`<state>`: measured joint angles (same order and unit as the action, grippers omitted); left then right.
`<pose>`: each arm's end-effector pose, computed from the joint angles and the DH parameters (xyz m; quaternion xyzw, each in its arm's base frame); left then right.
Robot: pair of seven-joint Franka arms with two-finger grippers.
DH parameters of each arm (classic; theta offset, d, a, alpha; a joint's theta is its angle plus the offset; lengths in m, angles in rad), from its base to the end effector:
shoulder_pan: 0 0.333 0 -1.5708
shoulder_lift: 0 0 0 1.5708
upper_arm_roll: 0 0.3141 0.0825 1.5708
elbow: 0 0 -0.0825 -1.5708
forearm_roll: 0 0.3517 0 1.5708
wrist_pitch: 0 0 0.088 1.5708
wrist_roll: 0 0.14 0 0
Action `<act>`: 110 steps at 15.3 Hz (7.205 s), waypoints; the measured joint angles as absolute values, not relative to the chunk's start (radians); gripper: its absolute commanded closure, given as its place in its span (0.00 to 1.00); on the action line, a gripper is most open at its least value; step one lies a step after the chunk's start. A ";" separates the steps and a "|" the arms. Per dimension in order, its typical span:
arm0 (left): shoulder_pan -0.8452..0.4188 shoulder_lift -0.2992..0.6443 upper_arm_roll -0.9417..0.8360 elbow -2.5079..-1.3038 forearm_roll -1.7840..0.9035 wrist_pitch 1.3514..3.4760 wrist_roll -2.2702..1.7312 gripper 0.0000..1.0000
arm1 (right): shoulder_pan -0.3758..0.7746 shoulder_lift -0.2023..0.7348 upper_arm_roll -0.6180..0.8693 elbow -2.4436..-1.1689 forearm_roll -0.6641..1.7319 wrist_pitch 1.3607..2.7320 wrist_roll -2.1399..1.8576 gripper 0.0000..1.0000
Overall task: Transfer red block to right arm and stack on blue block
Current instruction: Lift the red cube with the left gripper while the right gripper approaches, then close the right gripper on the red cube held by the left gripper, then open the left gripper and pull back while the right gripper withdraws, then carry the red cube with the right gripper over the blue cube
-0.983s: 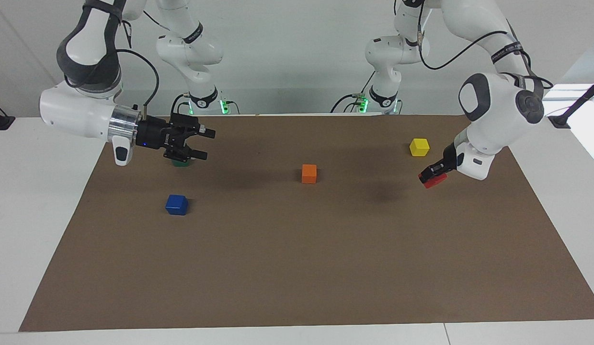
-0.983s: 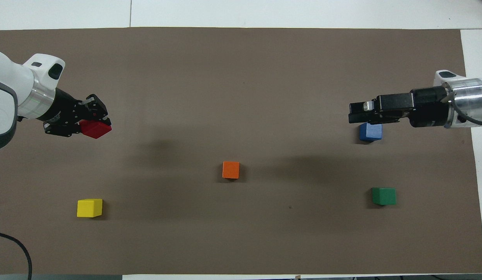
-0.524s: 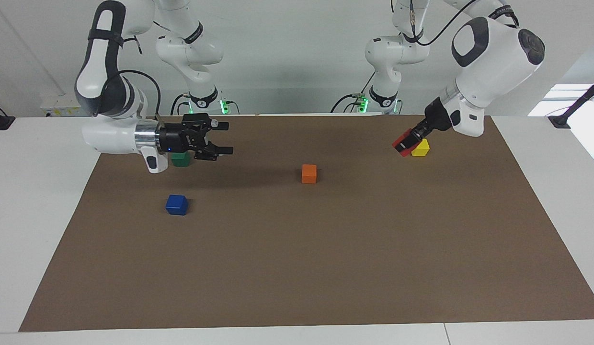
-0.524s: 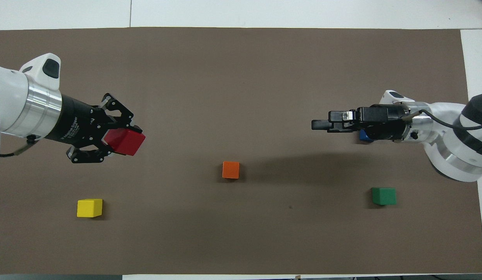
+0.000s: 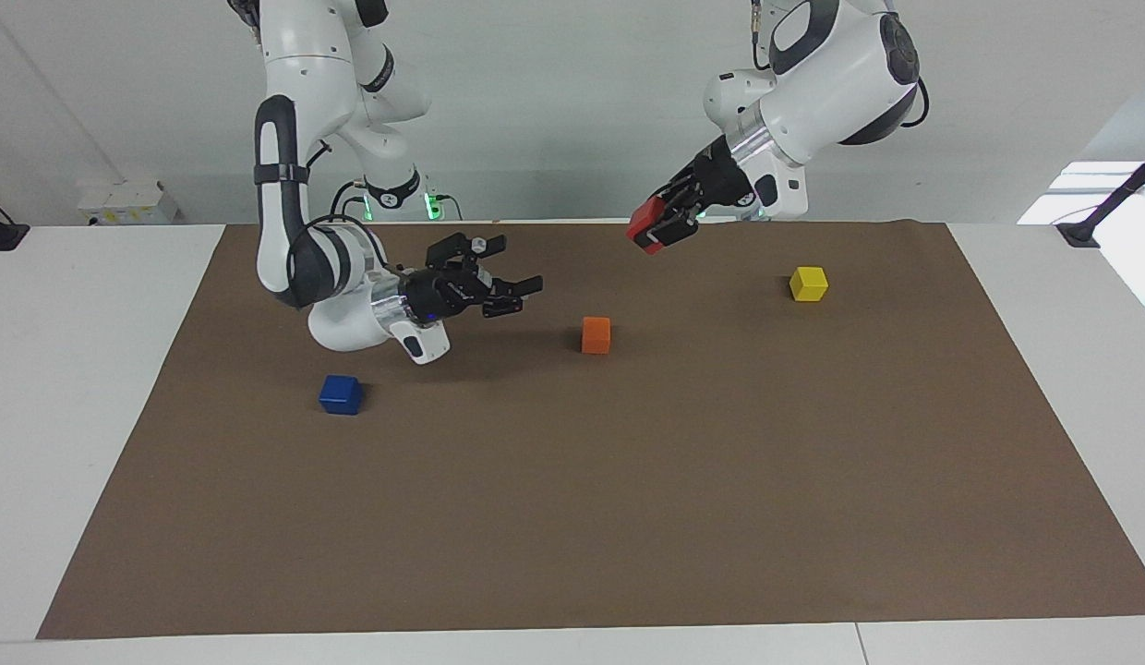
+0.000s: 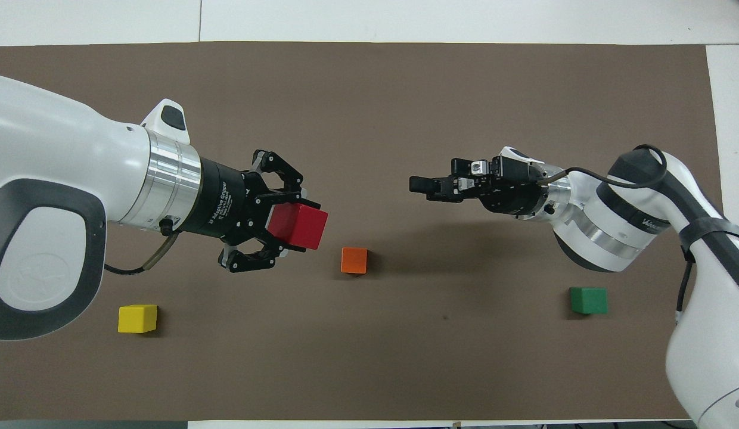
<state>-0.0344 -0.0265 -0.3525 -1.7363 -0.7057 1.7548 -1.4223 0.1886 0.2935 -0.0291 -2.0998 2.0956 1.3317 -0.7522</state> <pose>0.4626 -0.2759 0.5734 0.7890 0.5135 -0.2520 0.2243 0.5337 0.2248 0.4222 -0.5001 0.0331 -0.0004 0.8654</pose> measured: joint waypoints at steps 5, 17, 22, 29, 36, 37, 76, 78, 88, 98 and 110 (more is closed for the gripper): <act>-0.060 -0.026 -0.352 -1.760 -0.824 1.880 -1.550 1.00 | 0.301 0.331 -0.028 -2.098 2.226 1.319 -0.801 0.00; -0.156 -0.029 -0.350 -1.837 -0.841 2.147 -1.794 1.00 | 0.345 0.333 -0.028 -2.092 2.252 1.358 -0.823 0.23; -0.176 -0.046 -0.350 -1.874 -0.845 2.199 -1.795 1.00 | 0.356 0.335 -0.028 -2.087 2.260 1.382 -0.837 1.00; -0.181 -0.061 -0.342 -1.894 -0.852 2.233 -1.796 0.87 | 0.376 0.339 -0.028 -2.087 2.309 1.394 -0.842 1.00; -0.178 -0.065 -0.340 -1.895 -0.841 2.199 -1.790 0.00 | 0.370 0.338 -0.029 -2.063 2.272 1.467 -0.838 1.00; -0.170 -0.071 -0.338 -1.895 -0.827 2.182 -1.784 0.00 | 0.361 0.337 -0.030 -2.050 2.239 1.490 -0.827 1.00; 0.144 0.010 -0.222 -1.789 0.018 1.786 -0.275 0.00 | 0.026 0.090 -0.048 -2.014 0.031 2.381 -0.045 1.00; 0.079 0.035 -0.153 -1.733 0.018 1.768 -0.271 0.00 | 0.026 0.078 -0.048 -2.091 0.031 2.486 -0.036 1.00; 0.017 0.078 -0.120 -1.734 0.018 1.737 -0.215 0.00 | 0.034 0.072 -0.046 -2.247 0.031 2.697 0.036 1.00; 0.017 -0.007 -0.117 -1.744 0.018 1.647 -0.197 0.00 | 0.033 0.075 -0.046 -2.308 0.031 2.719 0.050 1.00; 0.017 -0.024 -0.109 -1.773 0.018 1.657 -0.153 0.00 | 0.033 0.079 -0.046 -2.317 0.031 2.719 0.064 0.64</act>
